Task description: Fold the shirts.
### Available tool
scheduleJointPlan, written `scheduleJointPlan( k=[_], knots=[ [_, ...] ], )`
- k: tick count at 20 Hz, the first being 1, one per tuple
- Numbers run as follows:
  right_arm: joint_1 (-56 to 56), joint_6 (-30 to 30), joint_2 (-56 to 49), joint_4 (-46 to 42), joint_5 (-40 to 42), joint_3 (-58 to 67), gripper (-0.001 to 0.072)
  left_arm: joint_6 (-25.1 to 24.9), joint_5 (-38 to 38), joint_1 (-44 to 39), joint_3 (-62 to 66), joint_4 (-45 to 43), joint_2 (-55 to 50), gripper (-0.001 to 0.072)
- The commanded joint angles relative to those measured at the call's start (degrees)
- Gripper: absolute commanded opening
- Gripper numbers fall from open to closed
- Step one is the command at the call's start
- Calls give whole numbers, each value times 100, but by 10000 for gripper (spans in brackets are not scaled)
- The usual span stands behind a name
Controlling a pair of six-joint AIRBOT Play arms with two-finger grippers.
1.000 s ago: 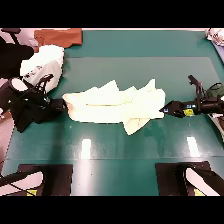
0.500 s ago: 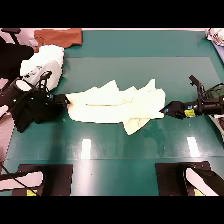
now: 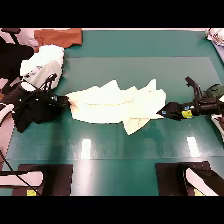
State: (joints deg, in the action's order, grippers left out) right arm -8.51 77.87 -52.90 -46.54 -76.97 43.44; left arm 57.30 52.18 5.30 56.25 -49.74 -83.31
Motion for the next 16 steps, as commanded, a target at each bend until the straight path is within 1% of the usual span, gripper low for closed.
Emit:
scheduleJointPlan(
  k=[1, 2, 4, 8, 9, 10, 11, 13, 16],
  knots=[
    [494, 129, 2, -26, 293, -2, 445, -485, 302, 2, 26, 693, 20, 23],
    [638, 192, 4, -131, 337, -2, 444, -481, 433, 2, 103, 671, 44, 23],
    [894, 378, 4, -619, 291, -2, 444, -378, 649, 2, 280, 632, 214, 23],
    [1178, 560, 4, -1217, 181, -4, 447, 142, 704, 2, 483, 396, 988, 22],
    [1187, 623, 4, -1429, 240, -7, 460, 369, 732, 2, 483, 201, 1130, 23],
    [1165, 702, 9, -1585, 345, -70, 534, 503, 796, 2, 481, 72, 1209, 23],
    [1082, 726, 9, -1585, 396, -216, 562, 540, 885, 2, 481, 46, 1231, 23],
    [868, 658, 35, -1172, 564, -739, 561, 715, 1005, 2, 481, 68, 1231, 23],
    [791, 247, 356, 166, 1792, -1733, 560, 837, 1139, 2, 481, 223, 1233, 23]
  ],
)
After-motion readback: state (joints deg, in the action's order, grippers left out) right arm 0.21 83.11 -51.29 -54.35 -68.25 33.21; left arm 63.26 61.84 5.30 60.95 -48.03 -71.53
